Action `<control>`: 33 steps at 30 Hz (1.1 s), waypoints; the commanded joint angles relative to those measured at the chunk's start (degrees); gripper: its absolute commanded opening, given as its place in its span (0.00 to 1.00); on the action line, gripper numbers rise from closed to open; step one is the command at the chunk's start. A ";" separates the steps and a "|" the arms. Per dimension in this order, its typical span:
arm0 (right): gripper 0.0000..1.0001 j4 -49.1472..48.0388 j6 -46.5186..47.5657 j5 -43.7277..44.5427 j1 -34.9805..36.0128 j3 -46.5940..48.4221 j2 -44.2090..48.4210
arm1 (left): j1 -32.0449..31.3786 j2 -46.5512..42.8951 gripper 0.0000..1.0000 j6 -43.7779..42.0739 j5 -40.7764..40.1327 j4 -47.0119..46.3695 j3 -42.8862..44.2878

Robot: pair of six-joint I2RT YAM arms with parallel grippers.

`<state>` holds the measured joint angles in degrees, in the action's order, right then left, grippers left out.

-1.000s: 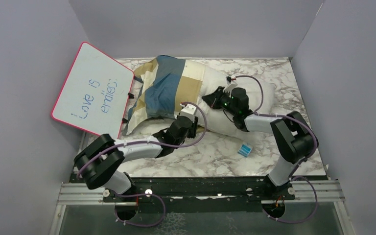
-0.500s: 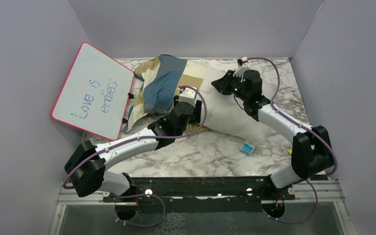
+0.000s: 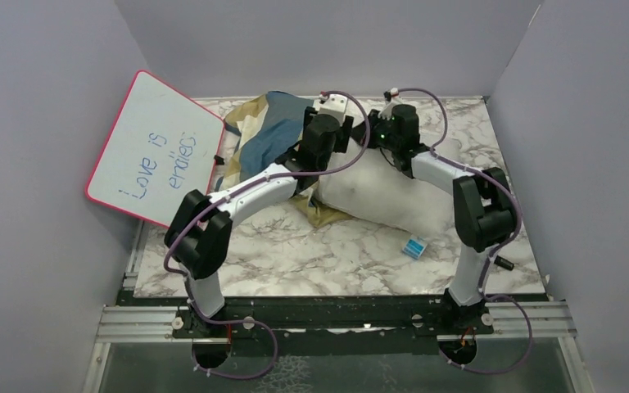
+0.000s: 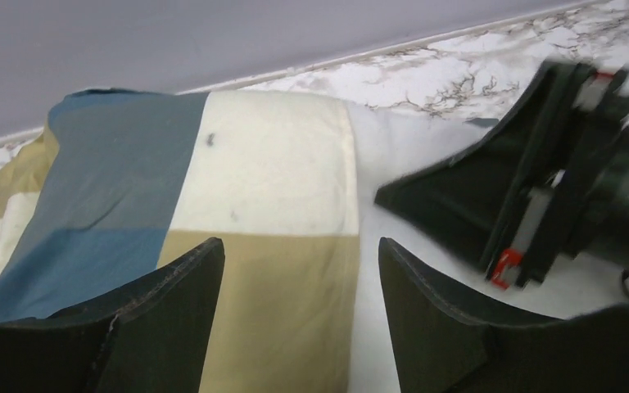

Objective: Put the pillow into the pillowcase
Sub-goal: Stuff the pillow into the pillowcase.

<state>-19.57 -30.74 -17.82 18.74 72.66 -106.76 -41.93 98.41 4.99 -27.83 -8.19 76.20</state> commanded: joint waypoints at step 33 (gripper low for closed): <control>0.00 -17.84 -9.92 -6.21 1.38 -15.46 -9.79 | -1.49 20.52 0.00 -18.46 0.59 -1.54 18.45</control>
<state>-45.25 -38.98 -20.25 18.68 60.25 -113.45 -41.30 124.38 -15.11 -33.95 -10.15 97.34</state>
